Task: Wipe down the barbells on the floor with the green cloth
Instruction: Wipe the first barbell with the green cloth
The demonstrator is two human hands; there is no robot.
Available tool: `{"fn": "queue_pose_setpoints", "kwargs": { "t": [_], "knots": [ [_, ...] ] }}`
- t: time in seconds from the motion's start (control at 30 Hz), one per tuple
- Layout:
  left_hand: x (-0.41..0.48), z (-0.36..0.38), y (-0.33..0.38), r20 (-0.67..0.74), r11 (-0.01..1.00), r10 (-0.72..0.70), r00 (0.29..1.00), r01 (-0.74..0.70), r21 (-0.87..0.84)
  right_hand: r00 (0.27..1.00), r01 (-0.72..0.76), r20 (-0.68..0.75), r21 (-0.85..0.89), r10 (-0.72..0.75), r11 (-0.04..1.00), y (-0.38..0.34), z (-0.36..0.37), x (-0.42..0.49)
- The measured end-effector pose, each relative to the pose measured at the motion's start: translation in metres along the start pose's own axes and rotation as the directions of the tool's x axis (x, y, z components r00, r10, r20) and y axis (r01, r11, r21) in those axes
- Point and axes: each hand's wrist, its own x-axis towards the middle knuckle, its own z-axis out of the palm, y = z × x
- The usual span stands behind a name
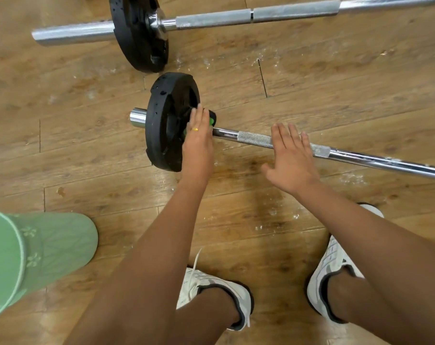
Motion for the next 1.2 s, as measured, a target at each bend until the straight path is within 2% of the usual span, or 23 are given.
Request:
{"fn": "queue_pose_setpoints", "kwargs": {
  "t": [0.17, 0.37, 0.57, 0.73, 0.9, 1.07, 1.2],
  "knots": [
    [0.039, -0.012, 0.005, 0.126, 0.994, 0.063, 0.99, -0.074, 0.086, 1.0, 0.019, -0.008, -0.003, -0.019, 1.0, 0.001, 0.001, -0.001],
    [-0.021, -0.011, 0.005, 0.015, 0.997, -0.044, 0.999, 0.043, 0.067, 1.0, 0.029, 0.001, 0.022, -0.029, 0.999, -0.003, 0.002, -0.012],
    [0.009, -0.014, -0.007, 0.129, 0.991, 0.05, 0.99, -0.065, 0.121, 0.998, 0.043, -0.044, -0.001, -0.043, 0.999, -0.006, 0.019, -0.026],
    [-0.034, -0.018, -0.003, 0.078, 0.992, -0.041, 0.996, 0.032, 0.119, 0.998, 0.052, -0.024, -0.019, -0.053, 0.998, -0.011, 0.02, -0.042],
    [-0.021, -0.016, -0.017, 0.129, 0.989, 0.084, 0.988, -0.099, 0.112, 0.998, 0.05, -0.043, -0.067, -0.052, 0.997, -0.018, 0.033, -0.061],
    [-0.082, -0.019, -0.02, 0.058, 0.994, 0.029, 0.998, -0.035, 0.106, 0.997, 0.062, -0.04, -0.091, -0.066, 0.994, -0.024, 0.038, -0.081],
    [-0.053, -0.017, -0.025, 0.088, 0.988, 0.085, 0.992, -0.095, 0.119, 0.996, 0.052, -0.06, -0.109, -0.059, 0.993, -0.031, 0.047, -0.096]
  ]
}}
